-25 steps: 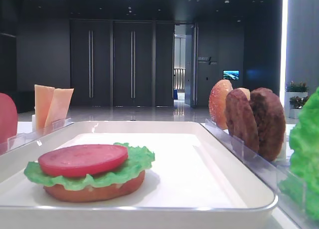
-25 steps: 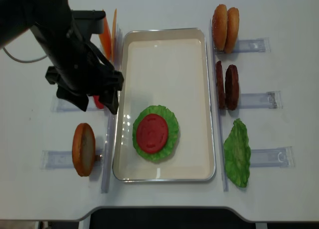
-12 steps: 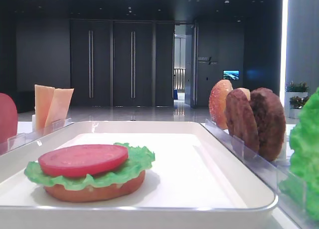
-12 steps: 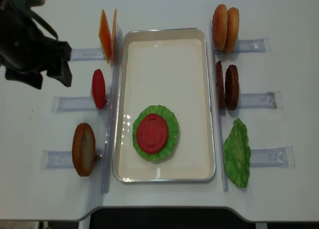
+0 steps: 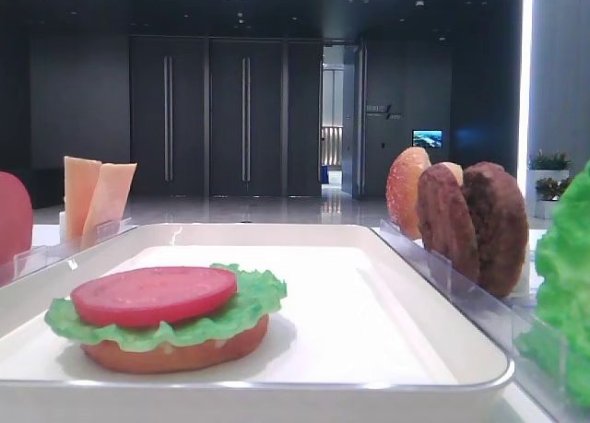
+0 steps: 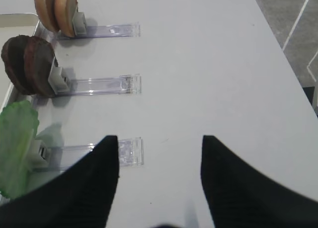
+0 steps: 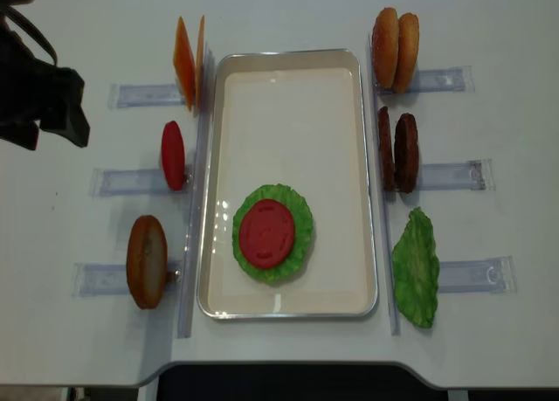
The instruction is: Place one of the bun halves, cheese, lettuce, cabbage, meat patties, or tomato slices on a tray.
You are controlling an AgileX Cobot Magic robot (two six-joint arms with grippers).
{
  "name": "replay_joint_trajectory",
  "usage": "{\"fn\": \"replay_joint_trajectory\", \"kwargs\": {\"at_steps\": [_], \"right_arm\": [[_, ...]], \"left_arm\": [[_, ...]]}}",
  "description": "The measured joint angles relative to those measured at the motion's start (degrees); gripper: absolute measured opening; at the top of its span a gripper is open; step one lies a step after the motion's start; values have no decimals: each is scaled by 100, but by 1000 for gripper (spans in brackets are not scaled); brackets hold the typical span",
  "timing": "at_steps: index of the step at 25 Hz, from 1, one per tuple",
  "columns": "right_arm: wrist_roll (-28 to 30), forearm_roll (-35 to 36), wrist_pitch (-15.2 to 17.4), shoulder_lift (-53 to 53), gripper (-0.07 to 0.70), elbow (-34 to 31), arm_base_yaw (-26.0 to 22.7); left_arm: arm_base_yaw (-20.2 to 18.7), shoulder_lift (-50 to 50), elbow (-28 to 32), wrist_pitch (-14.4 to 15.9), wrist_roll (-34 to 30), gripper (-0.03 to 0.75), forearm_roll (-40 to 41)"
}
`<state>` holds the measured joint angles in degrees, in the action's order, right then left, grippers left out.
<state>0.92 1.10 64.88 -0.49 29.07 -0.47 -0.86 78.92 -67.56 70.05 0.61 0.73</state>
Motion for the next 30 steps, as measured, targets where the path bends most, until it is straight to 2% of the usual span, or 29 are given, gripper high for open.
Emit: {"fn": "replay_joint_trajectory", "kwargs": {"at_steps": [7,23,30], "right_arm": [[0,0,0,0,361,0,0],[0,0,0,0,361,0,0],[0,0,0,0,361,0,0]], "left_arm": [[0,-747,216,6,-145,559,24],[0,-5205,2049,168,-169,545,-73],[0,-6804,2773,219,-310,491,-73]]}}
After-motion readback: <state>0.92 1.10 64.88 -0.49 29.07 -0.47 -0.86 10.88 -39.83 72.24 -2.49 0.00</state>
